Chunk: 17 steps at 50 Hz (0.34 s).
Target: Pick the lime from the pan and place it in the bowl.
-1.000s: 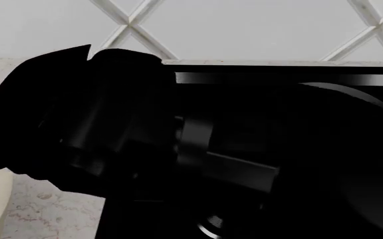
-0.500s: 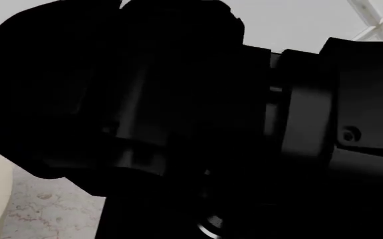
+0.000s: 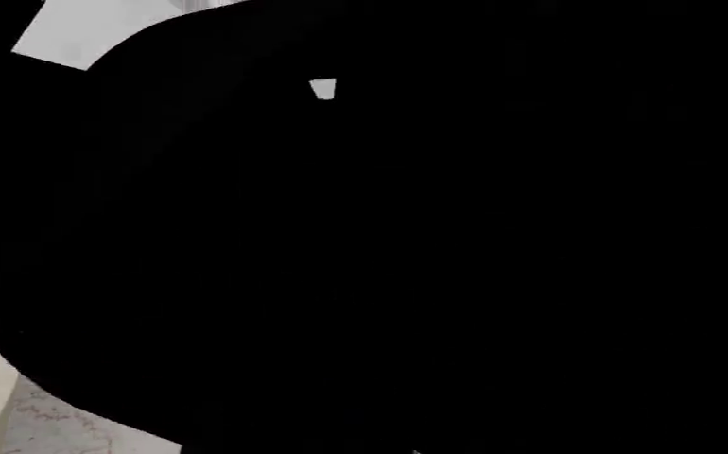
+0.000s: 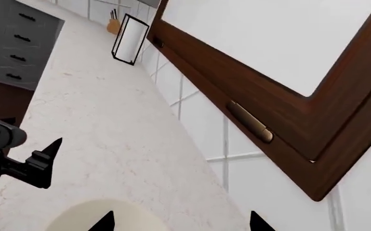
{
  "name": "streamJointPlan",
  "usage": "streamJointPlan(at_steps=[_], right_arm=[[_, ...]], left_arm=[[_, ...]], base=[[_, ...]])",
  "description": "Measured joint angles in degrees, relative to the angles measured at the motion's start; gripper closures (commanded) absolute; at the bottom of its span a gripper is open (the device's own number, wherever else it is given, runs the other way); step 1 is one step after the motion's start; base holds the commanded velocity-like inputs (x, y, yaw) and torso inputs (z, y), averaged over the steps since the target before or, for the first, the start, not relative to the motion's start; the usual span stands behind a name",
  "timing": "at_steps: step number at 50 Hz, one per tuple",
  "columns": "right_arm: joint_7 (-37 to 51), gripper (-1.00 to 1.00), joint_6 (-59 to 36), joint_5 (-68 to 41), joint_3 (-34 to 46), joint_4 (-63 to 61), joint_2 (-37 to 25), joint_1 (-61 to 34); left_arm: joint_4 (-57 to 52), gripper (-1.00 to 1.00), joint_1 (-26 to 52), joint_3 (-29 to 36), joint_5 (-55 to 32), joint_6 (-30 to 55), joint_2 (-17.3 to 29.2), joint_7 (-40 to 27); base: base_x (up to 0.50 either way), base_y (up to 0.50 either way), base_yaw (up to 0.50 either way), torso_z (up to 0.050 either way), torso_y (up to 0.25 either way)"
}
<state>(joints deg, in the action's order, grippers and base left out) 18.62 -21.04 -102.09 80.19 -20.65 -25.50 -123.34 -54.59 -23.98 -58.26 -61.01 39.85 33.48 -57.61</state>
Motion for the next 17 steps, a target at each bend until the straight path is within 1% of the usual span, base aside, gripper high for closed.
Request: streamJointPlan(at_steps=[12, 17], right_arm=[[7.2, -1.0, 2.0, -0.1, -2.5, -9.6, -9.0, 1.5], [12.7, -1.0, 3.7, 1.3, -3.6, -16.1, -14.3, 3.3]], left_arm=[[0.4, -1.0, 1.9, 2.9, 0.6, 0.4, 1.4, -0.9], [1.1, -1.0, 2.6, 4.4, 1.7, 0.1, 1.4, -0.4]], base=[[0.0, 0.0, 0.0, 0.0, 0.0], [0.0, 0.0, 0.0, 0.0, 0.0]])
